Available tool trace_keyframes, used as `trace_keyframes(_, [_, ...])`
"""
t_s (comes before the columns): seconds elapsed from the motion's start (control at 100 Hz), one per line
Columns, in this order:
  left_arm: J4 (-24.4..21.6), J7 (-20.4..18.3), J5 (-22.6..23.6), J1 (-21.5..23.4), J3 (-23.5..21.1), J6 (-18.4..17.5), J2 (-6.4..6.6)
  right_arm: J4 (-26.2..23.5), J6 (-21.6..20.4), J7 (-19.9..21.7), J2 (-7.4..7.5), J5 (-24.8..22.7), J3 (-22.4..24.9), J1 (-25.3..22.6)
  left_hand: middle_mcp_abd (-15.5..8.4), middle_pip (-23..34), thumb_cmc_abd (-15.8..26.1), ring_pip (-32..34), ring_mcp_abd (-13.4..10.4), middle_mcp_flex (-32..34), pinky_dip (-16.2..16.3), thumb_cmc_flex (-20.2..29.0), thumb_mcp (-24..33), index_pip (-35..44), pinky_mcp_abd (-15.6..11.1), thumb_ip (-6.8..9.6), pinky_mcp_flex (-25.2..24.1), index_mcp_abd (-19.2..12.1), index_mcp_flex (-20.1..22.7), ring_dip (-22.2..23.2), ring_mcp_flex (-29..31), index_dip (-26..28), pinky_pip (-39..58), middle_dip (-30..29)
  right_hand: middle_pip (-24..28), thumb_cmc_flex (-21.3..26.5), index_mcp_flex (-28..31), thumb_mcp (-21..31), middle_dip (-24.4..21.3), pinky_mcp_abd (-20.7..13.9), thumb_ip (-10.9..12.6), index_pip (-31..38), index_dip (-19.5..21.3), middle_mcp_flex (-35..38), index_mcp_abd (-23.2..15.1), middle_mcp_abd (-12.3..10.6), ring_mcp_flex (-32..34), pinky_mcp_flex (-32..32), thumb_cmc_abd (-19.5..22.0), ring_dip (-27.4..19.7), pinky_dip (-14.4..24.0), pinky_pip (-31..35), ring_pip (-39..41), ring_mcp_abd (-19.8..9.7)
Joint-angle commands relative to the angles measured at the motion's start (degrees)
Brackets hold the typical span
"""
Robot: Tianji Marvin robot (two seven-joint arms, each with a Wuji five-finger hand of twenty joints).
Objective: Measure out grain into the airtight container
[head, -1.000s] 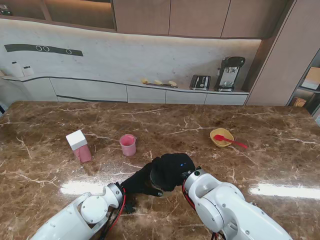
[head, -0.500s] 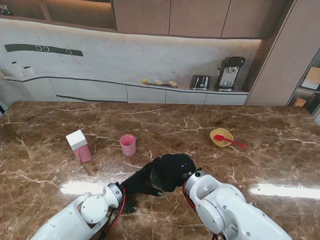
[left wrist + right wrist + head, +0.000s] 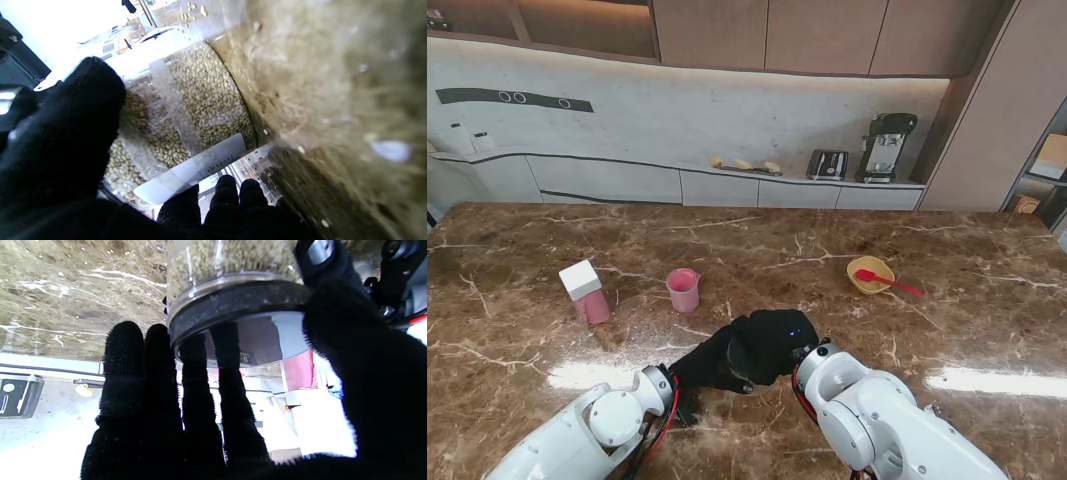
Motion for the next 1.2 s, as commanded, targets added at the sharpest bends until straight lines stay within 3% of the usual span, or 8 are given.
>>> trace_keyframes(0.0, [3.91, -1.02, 0.70, 1.77, 1.29, 2.00, 0.45, 1.97, 0.07, 1.52, 0.14, 0.24, -0.63, -1.71, 0.14, -0.46, 5.20, -0.57, 10.43, -1.72, 0.64, 2.02, 2.61, 0.53, 23.55, 3.67, 5.28, 3.69, 5.42, 0.29, -2.57, -1.72, 6.07, 0.02, 3.77, 6.96, 2.30, 8.35, -0.07, -2.09, 6.33, 4.38, 1.66, 2.80, -2.11, -5.56, 1.00, -0.08, 8.06, -1.66, -1.01, -0.88, -0.37, -4.72])
trace_keyframes(0.1, [3.86, -1.05, 0.87, 1.67, 1.46, 2.13, 0.47, 2.28, -0.25, 1.00, 0.12, 0.22, -0.65, -1.78, 0.34, -0.49, 5.14, -0.55, 10.50, -1.77, 0.63, 2.10, 3.09, 0.30, 23.53, 3.64, 5.29, 4.25, 6.54, 0.26, -2.58, -2.85, 6.09, -0.01, 3.12, 7.19, 2.09, 8.61, -0.87, -1.93, 6.40, 3.92, 1.18, 2.64, -2.10, -5.48, 1.04, -0.17, 8.22, -2.23, -1.17, -1.09, -1.11, -4.67])
trace_keyframes(0.23, [4.16, -0.83, 1.11, 1.40, 1.74, 1.94, 0.39, 2.59, -0.76, 0.19, 0.08, 0.19, -0.63, -1.75, 0.26, -0.55, 5.83, -0.65, 10.50, -1.77, 0.51, 2.47, 4.11, 2.96, 23.57, 3.84, 5.28, -1.92, 7.49, 0.09, -2.58, -2.12, 5.99, -0.15, 2.69, 7.80, 2.01, 9.19, -1.61, -1.80, 6.54, 3.63, 0.72, 2.52, -2.34, -5.49, 0.75, -0.54, 8.42, -2.82, -1.34, -1.42, -1.93, -4.72])
trace_keyframes(0.31, [4.27, -0.80, 1.09, 1.31, 1.87, 1.87, 0.35, 2.58, -1.11, 0.45, 0.12, 0.25, -0.56, -1.66, 0.12, -0.53, 6.03, -0.67, 10.52, -1.75, 0.44, 2.58, 4.50, 4.22, 23.56, 3.89, 5.29, -3.30, 8.32, 0.02, -2.58, -1.56, 5.95, -0.17, 2.10, 8.24, 1.90, 9.83, -2.36, -1.50, 6.63, 3.17, 0.11, 2.40, -2.49, -5.69, 0.35, -1.12, 8.65, -3.39, -1.47, -1.89, -2.80, -4.70])
trace_keyframes(0.44, [4.28, -0.95, 0.94, 1.24, 2.00, 1.92, 0.34, 2.29, -1.78, 1.95, 0.29, 0.74, -0.40, -1.52, 0.09, -0.49, 6.31, -0.68, 10.48, -1.75, 0.36, 2.54, 4.66, 5.02, 23.58, 3.81, 5.31, -3.20, 8.50, -0.06, -2.58, -1.18, 5.91, -0.13, 0.02, 8.22, 2.07, 11.09, -4.44, -0.43, 7.21, 1.88, -1.61, 2.49, -2.56, -5.88, -0.59, -2.41, 10.21, -5.11, -1.46, -2.86, -5.38, -4.29])
trace_keyframes(0.65, [4.31, -0.98, 0.75, 1.26, 2.01, 1.89, 0.31, 1.78, -2.43, 2.32, 0.26, 1.34, 0.17, -1.43, -0.01, -0.44, 6.95, -0.64, 10.39, -1.75, 0.36, 2.50, 4.45, 5.10, 23.60, 3.71, 5.32, -3.30, 8.32, -0.07, -2.57, -1.12, 5.97, -0.02, -5.51, 5.26, 1.91, 13.02, -10.02, 0.86, 8.42, -1.77, -7.63, 3.06, -2.27, -5.08, -1.35, -3.72, 13.25, -9.91, -1.35, -4.54, -10.99, -2.98])
trace_keyframes(1.19, [4.34, -1.08, 0.43, 1.35, 1.84, 1.71, 0.29, 0.46, -2.73, 3.02, 0.25, 0.43, 1.21, -1.58, -0.10, -0.46, 8.10, -0.50, 10.36, -1.73, 0.56, 2.61, 3.55, 4.57, 23.63, 3.74, 5.28, -3.53, 7.65, 0.14, -2.54, -1.25, 6.17, 0.03, -11.60, 0.79, 0.40, 9.29, -16.55, 4.26, 9.13, -3.76, -12.82, 0.56, -3.97, -5.18, -7.11, -9.88, 16.97, -15.86, -1.33, -9.00, -16.70, -1.13])
